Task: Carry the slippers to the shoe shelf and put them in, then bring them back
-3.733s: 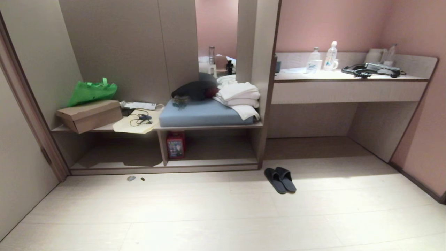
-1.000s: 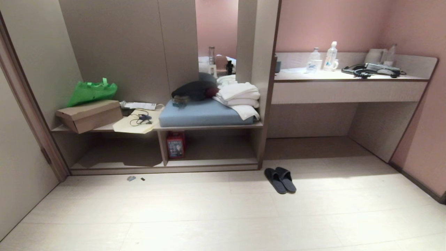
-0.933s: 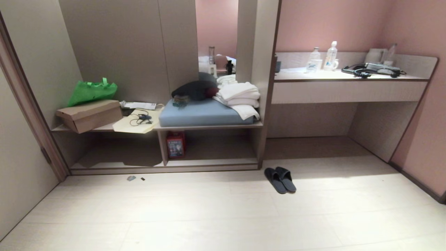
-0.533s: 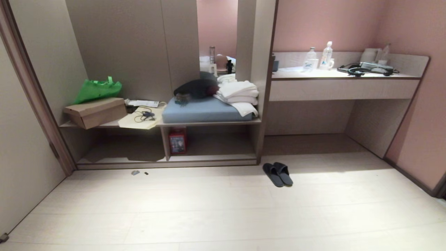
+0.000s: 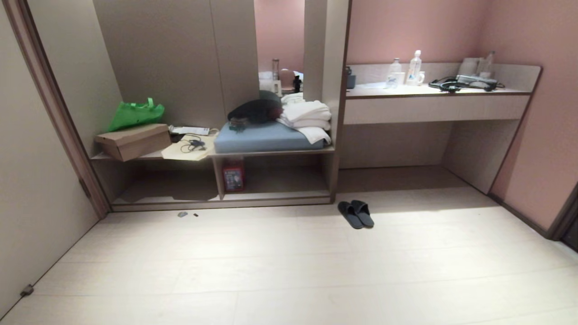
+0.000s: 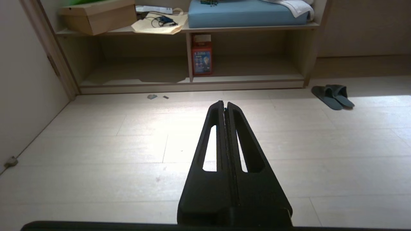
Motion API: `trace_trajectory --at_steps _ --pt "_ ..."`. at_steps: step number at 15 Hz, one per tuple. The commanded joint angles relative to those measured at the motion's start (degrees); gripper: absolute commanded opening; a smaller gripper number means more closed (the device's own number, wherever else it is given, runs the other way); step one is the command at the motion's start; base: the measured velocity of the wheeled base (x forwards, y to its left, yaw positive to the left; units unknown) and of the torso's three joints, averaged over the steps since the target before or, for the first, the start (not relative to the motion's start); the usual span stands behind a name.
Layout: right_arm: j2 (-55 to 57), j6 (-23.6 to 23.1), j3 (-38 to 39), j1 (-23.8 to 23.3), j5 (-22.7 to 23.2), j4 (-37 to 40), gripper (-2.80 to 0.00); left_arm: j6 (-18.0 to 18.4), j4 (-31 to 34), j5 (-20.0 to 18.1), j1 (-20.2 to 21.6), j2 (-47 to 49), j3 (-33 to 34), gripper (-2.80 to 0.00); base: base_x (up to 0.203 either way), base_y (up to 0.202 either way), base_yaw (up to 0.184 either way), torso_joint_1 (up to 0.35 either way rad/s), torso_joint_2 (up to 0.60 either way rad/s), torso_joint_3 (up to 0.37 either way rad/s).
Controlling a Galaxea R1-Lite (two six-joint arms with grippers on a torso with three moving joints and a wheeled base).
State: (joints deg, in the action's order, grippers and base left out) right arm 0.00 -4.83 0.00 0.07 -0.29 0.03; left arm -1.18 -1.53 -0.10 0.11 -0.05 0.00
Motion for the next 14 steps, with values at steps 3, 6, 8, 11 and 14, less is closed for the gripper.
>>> trace_trajectory --at_steps 3,6,8,11,14 --pt "0.1 0.0 0.0 -0.1 0.0 0.0 -2.80 0.0 0.0 0.0 0.0 0.0 0.4 -2.80 -0.193 0.000 0.002 0.001 0.00 0.003" --pt "0.1 0.4 0.0 -0.1 0.0 0.0 -2.80 -0.1 0.0 0.0 -0.1 0.0 0.4 -2.80 -0.196 0.000 0.005 0.004 0.01 0.003" --pt "0.1 1.1 0.0 -0.1 -0.1 0.0 -2.80 -0.1 0.0 0.0 -0.1 0.0 0.4 -2.80 -0.211 0.000 0.003 -0.006 0.00 0.006" --pt "0.1 1.2 0.0 -0.1 -0.2 0.0 -2.80 -0.1 0.0 0.0 -0.1 0.0 0.4 -2.80 -0.193 0.000 0.001 0.002 0.01 0.003" --pt "0.1 1.4 0.0 -0.1 -0.2 0.0 -2.80 0.0 0.0 0.0 0.0 0.0 0.4 -2.80 -0.171 0.000 0.001 0.003 0.00 0.005"
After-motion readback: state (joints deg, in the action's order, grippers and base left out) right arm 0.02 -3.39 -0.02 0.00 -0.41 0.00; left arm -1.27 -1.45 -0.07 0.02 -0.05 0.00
